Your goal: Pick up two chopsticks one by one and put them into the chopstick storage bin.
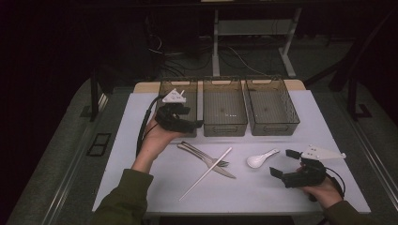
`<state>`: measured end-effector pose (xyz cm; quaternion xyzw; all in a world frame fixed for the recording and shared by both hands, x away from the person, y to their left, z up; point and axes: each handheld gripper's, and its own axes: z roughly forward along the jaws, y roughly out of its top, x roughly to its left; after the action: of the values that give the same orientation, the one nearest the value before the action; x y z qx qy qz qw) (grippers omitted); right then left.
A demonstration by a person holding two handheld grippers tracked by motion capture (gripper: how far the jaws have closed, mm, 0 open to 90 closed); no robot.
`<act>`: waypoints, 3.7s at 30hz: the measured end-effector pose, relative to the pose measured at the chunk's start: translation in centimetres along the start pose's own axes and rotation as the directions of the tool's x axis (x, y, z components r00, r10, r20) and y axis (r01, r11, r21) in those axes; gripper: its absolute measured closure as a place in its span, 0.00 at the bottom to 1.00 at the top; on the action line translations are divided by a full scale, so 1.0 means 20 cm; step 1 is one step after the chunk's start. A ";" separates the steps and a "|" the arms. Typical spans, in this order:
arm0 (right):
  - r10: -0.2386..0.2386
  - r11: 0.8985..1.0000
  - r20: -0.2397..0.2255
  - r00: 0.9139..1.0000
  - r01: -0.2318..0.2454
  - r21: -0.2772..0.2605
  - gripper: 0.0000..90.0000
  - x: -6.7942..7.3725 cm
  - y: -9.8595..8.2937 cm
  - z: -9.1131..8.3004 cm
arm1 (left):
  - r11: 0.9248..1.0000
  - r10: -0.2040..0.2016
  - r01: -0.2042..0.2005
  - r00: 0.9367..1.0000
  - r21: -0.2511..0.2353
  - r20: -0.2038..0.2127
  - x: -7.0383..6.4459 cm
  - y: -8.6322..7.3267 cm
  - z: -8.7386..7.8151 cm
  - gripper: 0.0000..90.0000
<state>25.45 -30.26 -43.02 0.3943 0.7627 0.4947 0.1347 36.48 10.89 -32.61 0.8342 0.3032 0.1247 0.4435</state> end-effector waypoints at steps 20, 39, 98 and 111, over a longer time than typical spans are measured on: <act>0.002 1.000 0.001 1.000 -0.002 0.003 0.01 0.00 0.00 0.00 | 0.999 0.017 -0.018 0.999 0.029 0.040 -0.17 -0.29 0.06 0.32; -0.002 1.000 0.006 1.000 0.002 -0.001 0.01 0.00 0.00 -0.01 | 0.994 0.021 -0.029 0.996 0.106 0.082 -0.31 -0.50 0.16 0.63; -0.009 1.000 0.012 1.000 0.009 -0.003 0.01 0.00 0.00 -0.02 | 0.976 0.016 -0.042 0.993 0.216 0.121 -0.34 -0.55 0.29 0.93; -0.011 1.000 0.011 1.000 0.011 -0.002 0.01 0.00 0.00 -0.02 | 0.975 0.023 -0.051 0.991 0.218 0.129 -0.32 -0.54 0.27 0.93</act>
<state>25.23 -30.48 -42.89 0.3927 0.7636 0.4924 0.1422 29.73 7.94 -44.07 0.8899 0.2712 0.0459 0.3640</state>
